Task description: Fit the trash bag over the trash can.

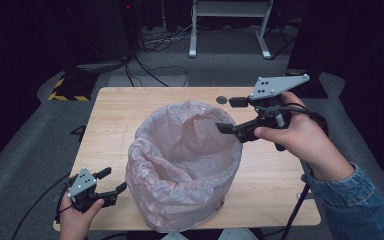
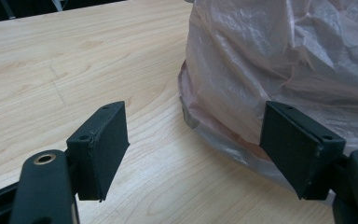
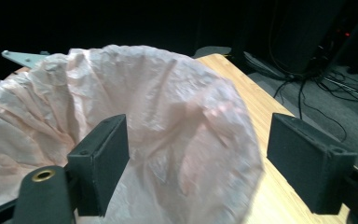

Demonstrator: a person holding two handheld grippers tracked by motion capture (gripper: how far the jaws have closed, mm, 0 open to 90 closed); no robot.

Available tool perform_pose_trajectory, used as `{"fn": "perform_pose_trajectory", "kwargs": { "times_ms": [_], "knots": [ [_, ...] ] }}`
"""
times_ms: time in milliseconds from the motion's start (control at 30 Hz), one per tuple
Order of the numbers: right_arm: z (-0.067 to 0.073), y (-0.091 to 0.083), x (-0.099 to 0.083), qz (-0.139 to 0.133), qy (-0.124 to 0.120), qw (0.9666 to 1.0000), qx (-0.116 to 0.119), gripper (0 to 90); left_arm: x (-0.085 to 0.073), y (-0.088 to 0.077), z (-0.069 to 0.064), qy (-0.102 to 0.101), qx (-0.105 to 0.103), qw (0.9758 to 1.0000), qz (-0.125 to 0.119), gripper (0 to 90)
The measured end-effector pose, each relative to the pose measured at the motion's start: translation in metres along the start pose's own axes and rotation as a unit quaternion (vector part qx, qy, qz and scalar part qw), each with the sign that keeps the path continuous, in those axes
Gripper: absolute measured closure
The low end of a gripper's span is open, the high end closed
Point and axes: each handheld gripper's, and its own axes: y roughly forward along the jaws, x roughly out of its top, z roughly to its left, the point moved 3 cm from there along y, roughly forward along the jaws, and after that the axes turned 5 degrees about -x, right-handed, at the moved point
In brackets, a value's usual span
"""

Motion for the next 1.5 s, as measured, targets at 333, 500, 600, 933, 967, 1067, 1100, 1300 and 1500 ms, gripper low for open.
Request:
{"fn": "perform_pose_trajectory", "kwargs": {
  "times_ms": [333,500,600,933,967,1067,1100,1300,1500],
  "knots": [
    [-0.019,-0.014,-0.023,-0.011,0.022,0.9994,-0.026,20.7,-0.002,-0.005,0.001,0.001,0.007,1.0,0.002,23.5],
    [-0.023,-0.021,-0.036,-0.013,0.01,0.9983,-0.056,20.7,-0.002,-0.007,0.001,0.001,0.01,0.9999,0.003,23.5],
    [-0.025,-0.024,-0.046,-0.013,0.014,0.9979,-0.062,20.7,-0.003,-0.008,0.0,0.001,0.011,0.9999,0.004,23.5],
    [-0.038,-0.031,-0.086,-0.002,0.045,0.9964,-0.073,20.6,-0.004,-0.01,-0.001,0.001,0.014,0.9999,0.007,23.5],
    [-0.039,-0.032,-0.089,-0.001,0.046,0.9962,-0.074,20.6,-0.005,-0.009,-0.001,-0.001,0.014,0.9999,0.008,23.5],
    [-0.042,-0.032,-0.1,0.001,0.056,0.9955,-0.077,20.6,-0.005,-0.009,-0.001,0.001,0.014,0.9999,0.01,23.5],
    [-0.043,-0.032,-0.104,0.002,0.058,0.9953,-0.077,20.6,-0.006,-0.009,-0.001,0.002,0.014,0.9998,0.011,23.5],
    [-0.047,-0.031,-0.13,0.012,0.08,0.9933,-0.082,20.6,-0.007,-0.009,-0.001,0.002,0.015,0.9998,0.013,23.5],
    [-0.051,-0.029,-0.153,0.023,0.096,0.9907,-0.093,20.0,-0.007,-0.009,-0.001,0.002,0.016,0.9998,0.013,23.5]
  ]
}}
